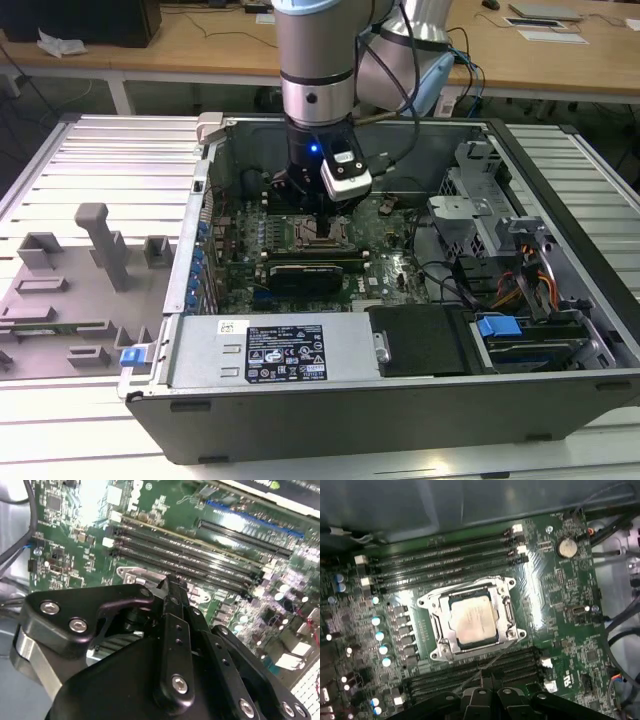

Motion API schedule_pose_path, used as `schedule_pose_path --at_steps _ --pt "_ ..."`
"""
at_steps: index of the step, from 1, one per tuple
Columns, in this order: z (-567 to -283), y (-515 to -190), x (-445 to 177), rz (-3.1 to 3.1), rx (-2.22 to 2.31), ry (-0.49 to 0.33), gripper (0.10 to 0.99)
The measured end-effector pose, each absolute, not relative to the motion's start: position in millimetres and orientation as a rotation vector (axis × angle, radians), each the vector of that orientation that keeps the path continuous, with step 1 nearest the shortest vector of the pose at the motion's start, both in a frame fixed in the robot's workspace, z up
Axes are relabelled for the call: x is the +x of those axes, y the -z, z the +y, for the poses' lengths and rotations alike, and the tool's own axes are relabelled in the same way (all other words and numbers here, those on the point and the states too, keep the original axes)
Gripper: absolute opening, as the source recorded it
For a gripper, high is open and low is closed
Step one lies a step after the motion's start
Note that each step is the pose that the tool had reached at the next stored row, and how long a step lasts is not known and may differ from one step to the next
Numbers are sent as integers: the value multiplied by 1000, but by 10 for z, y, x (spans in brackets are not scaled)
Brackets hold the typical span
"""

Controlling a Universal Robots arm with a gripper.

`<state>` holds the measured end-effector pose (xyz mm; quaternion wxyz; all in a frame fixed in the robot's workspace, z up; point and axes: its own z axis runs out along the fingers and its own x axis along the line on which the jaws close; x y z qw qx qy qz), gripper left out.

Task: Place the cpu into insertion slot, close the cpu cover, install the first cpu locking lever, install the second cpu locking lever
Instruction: 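Install the second cpu locking lever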

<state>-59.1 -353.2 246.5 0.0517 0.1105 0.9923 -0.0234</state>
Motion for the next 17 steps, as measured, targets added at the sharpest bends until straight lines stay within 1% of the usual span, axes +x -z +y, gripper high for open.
schedule_pose_path --at_steps 1,2,3,9,17 --pt "-3539 -2448 -636 3020 335 59 106" --pt "-3562 -2419 -737 3025 332 -3 106" --pt "-3597 -2399 -765 3027 328 -29 106" --pt "-3729 -2344 -788 3033 318 -112 106" --pt "-3887 -2275 -843 3037 295 -261 106"
